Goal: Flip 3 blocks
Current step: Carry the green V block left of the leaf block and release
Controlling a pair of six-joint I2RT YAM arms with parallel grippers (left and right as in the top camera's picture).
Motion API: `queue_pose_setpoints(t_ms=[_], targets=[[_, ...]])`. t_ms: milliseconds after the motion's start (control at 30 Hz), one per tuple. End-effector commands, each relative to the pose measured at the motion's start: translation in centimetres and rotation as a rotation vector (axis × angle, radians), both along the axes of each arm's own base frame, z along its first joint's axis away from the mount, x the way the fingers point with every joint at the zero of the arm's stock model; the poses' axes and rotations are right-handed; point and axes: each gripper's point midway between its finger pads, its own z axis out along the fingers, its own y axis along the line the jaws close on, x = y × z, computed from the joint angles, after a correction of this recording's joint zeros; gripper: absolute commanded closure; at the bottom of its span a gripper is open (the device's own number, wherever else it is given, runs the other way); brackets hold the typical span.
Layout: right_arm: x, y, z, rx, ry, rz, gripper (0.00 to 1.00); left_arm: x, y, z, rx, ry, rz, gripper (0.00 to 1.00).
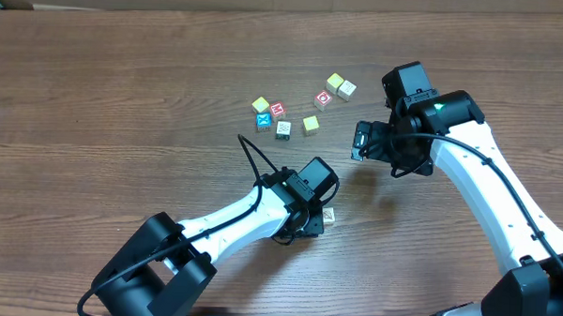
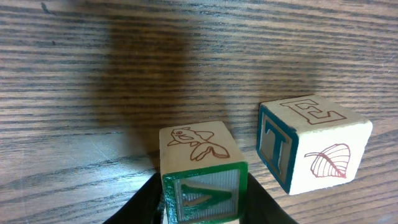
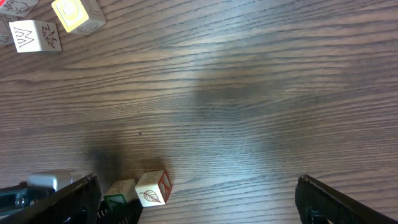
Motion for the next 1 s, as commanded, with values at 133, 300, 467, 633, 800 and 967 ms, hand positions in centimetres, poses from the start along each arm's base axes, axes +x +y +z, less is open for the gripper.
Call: queue_pose_setpoints(t_ms=[133, 300, 467, 633, 800, 967], targets=[[-0.1, 0.0, 0.8, 0.013, -0.024, 0.003, 0.0, 0.2, 0.5, -0.3, 0.028, -0.018, 0.019, 0.64], [-0.1, 0.0, 0.8, 0.013, -0.024, 0.003, 0.0, 0.6, 0.5, 0.1, 0.028, -0.044, -0.002, 0.61], [0.0, 0.0, 0.8, 0.014, -0.025, 0.003, 0.0, 1.5, 0.9, 3.0, 0.014, -0.14, -0.004, 0.58], [0.0, 0.1, 0.8, 0.015, -0.028, 0.003, 0.0, 2.2, 1.2, 6.6, -0.028, -0.243, -0.013, 0.43], [0.0, 0.2, 0.8, 0.024, -0.025, 0.006, 0.0, 4.2, 2.8, 7.5, -0.002, -0.312, -0.005, 0.26], [-0.2, 0.5, 0.8, 0.034, -0.022, 0.019, 0.0, 8.4, 5.9, 7.1, -0.022, -0.322, 0.025, 0.25]])
